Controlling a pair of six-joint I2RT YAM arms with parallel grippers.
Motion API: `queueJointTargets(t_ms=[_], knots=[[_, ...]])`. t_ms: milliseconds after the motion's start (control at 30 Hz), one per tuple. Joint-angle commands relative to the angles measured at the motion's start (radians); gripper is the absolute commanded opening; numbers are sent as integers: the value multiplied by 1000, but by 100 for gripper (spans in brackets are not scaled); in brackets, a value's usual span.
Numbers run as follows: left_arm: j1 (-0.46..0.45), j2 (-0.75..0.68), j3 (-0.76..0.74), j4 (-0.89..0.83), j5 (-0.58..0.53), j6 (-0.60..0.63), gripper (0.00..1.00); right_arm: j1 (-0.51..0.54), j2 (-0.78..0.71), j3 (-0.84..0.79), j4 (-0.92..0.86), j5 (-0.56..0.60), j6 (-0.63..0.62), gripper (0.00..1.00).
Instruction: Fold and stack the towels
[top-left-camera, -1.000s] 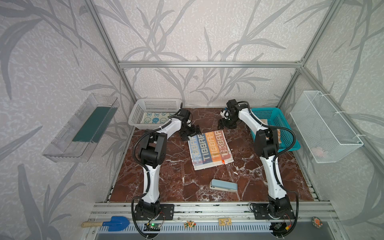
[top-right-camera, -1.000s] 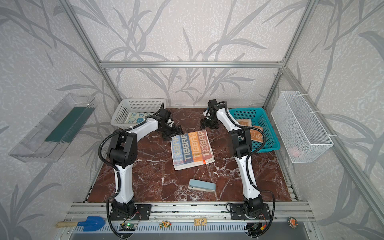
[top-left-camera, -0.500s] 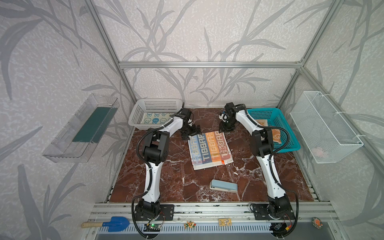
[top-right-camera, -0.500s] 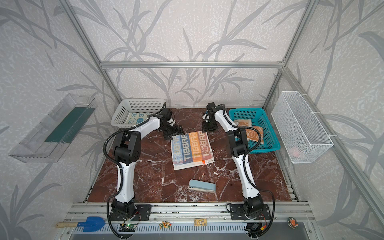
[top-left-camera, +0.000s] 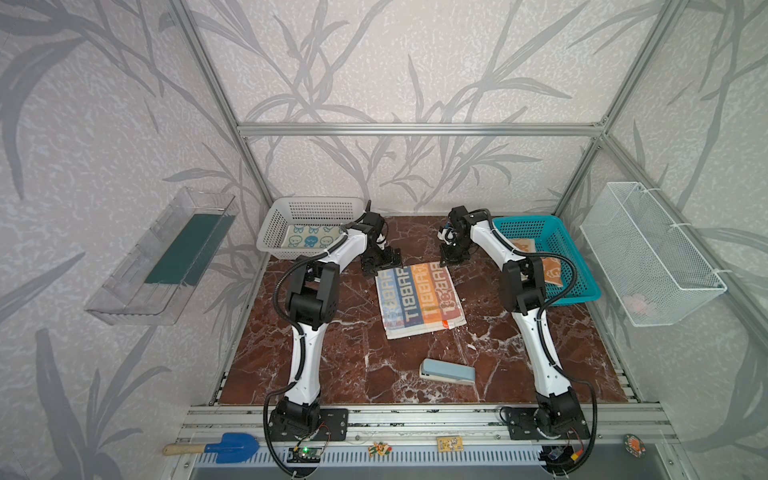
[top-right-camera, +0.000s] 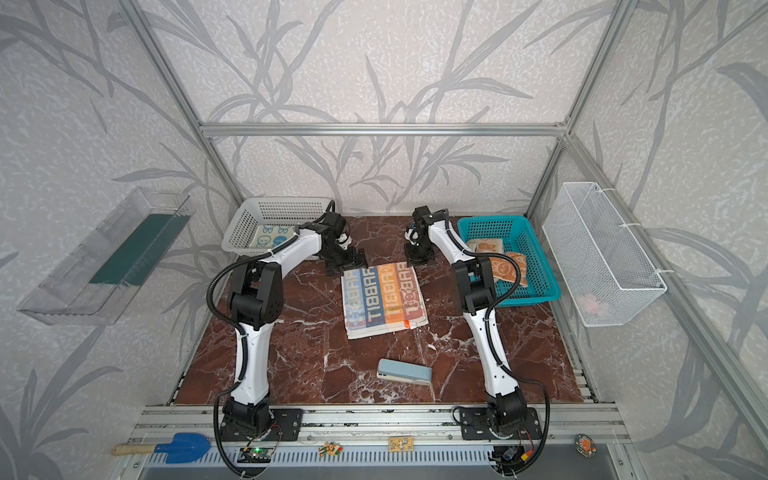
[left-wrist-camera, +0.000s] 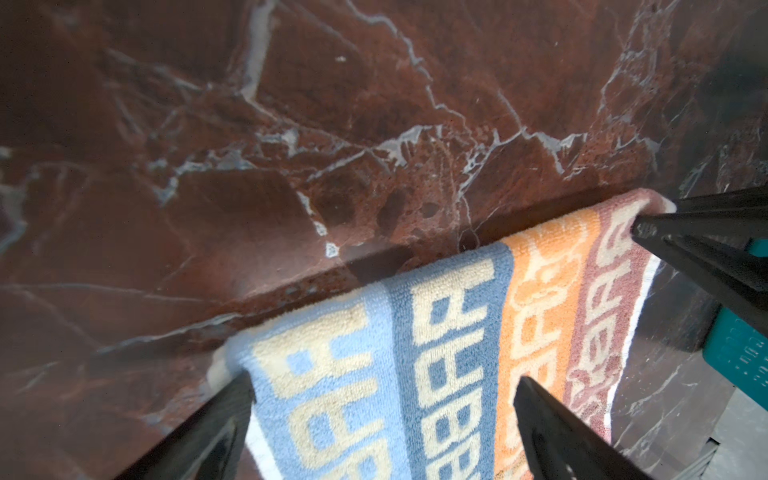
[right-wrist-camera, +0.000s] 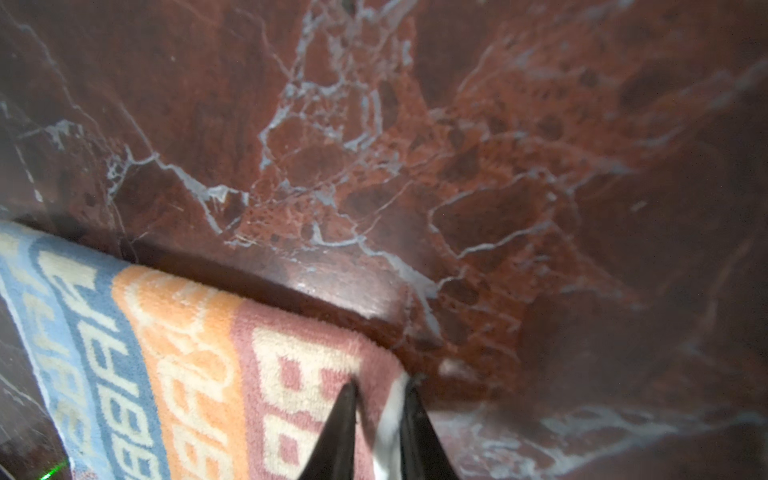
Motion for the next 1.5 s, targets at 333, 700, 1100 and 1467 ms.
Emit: queueJointTargets(t_ms=[333,700,1100,1467], knots=[[23,20,72,-148,-156,184,90,3,15,37,-37,1,-10,6],[23,102,131,-110,-123,186,69,1,-18,-5,-23,1,-14,1],[23,122,100,-93,-148,191,38,-3,-54,-51,2,0,-6,0],[23,126,62,-90,-158,199,12,-11,-78,-84,17,-2,5,0]])
